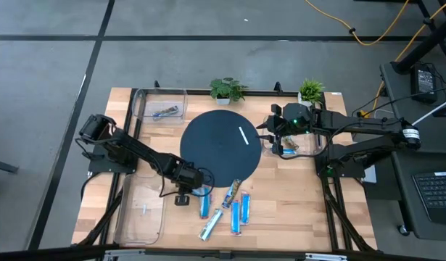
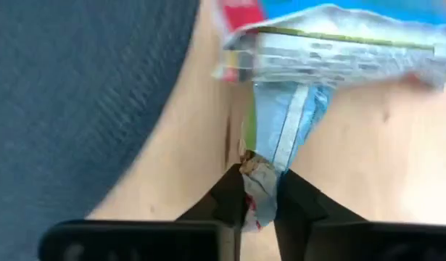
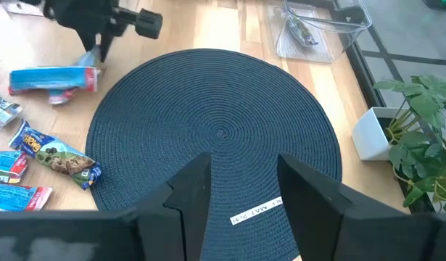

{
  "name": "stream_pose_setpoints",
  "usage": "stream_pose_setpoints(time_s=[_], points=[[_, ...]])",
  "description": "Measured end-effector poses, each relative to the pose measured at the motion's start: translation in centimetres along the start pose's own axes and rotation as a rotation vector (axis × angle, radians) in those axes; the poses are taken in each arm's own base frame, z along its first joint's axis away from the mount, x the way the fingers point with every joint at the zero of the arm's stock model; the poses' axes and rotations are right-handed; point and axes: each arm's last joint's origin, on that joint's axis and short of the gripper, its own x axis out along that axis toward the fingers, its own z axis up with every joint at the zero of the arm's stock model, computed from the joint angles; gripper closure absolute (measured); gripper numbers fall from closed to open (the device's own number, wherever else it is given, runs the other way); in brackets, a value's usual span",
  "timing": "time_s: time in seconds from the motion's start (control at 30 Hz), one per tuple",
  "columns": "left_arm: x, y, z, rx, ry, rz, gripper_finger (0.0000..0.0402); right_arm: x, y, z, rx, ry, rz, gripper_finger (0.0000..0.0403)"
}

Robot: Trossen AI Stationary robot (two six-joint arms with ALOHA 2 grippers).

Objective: Pick and place Granola Bars by type
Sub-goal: Put the red granola bar into the bottom transparent bin

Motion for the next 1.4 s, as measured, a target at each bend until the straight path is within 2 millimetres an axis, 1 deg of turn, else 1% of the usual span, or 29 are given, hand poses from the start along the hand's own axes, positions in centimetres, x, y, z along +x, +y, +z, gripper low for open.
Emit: stream_pose_setpoints(time_s=[0.03, 0.1, 0.2, 0.3, 0.47, 0.63, 0.73, 0.83, 0.93, 1.03, 1.1, 1.2, 1.4], points=[[-0.4, -0.1, 0.4, 0.007, -0.009, 0.003, 0.0371, 0.0, 0.0, 0.0, 0.000, 0.000, 0.000, 0.0240], [-1.3, -0.1, 0.6, 0.028, 0.009, 0.028, 0.0373, 0.0, 0.0, 0.0, 0.000, 0.000, 0.000, 0.0240], [-2.8, -0.3, 1.3, 0.040, 0.014, 0.065, 0.0368, 0.0, 0.0, 0.0, 0.000, -0.001, 0.000, 0.0240], [-4.4, -0.4, 1.9, 0.046, -0.020, 0.118, 0.0367, 0.0, 0.0, 0.0, 0.000, -0.001, 0.000, 0.0240], [-6.0, -0.1, 2.2, 0.028, -0.073, 0.174, 0.0376, 0.0, 0.0, 0.0, 0.000, -0.001, -0.001, 0.0240], [-7.1, 0.5, 2.2, -0.019, -0.111, 0.201, 0.0369, 0.0, 0.0, 0.0, -0.001, -0.001, 0.000, 0.0240], [-8.4, 0.5, 2.5, -0.027, -0.145, 0.207, 0.0371, 0.0, 0.0, 0.0, 0.000, 0.000, 0.000, 0.0240], [-10.8, 0.3, 3.3, -0.004, -0.226, 0.239, 0.0377, 0.0, 0.0, 0.0, 0.000, 0.000, 0.000, 0.0240], [-14.2, -0.1, 4.1, 0.015, -0.332, 0.274, 0.0377, 0.0, 0.0, 0.0, -0.001, 0.000, 0.000, 0.0240], [-17.5, -0.2, 4.4, 0.008, -0.432, 0.275, 0.0374, 0.0, 0.0, 0.0, 0.000, 0.000, 0.000, 0.0240], [-19.2, 0.0, 4.4, 0.001, -0.478, 0.253, 0.0374, 0.0, 0.0, 0.0, -0.001, 0.000, 0.000, 0.0240], [-20.8, 0.2, 4.2, -0.013, -0.522, 0.210, 0.0377, 0.0, 0.0, 0.0, -0.001, 0.000, 0.000, 0.0240], [-22.7, 0.3, 3.9, -0.031, -0.572, 0.149, 0.0375, 0.0, 0.0, 0.0, -0.001, 0.000, 0.000, 0.0240]])
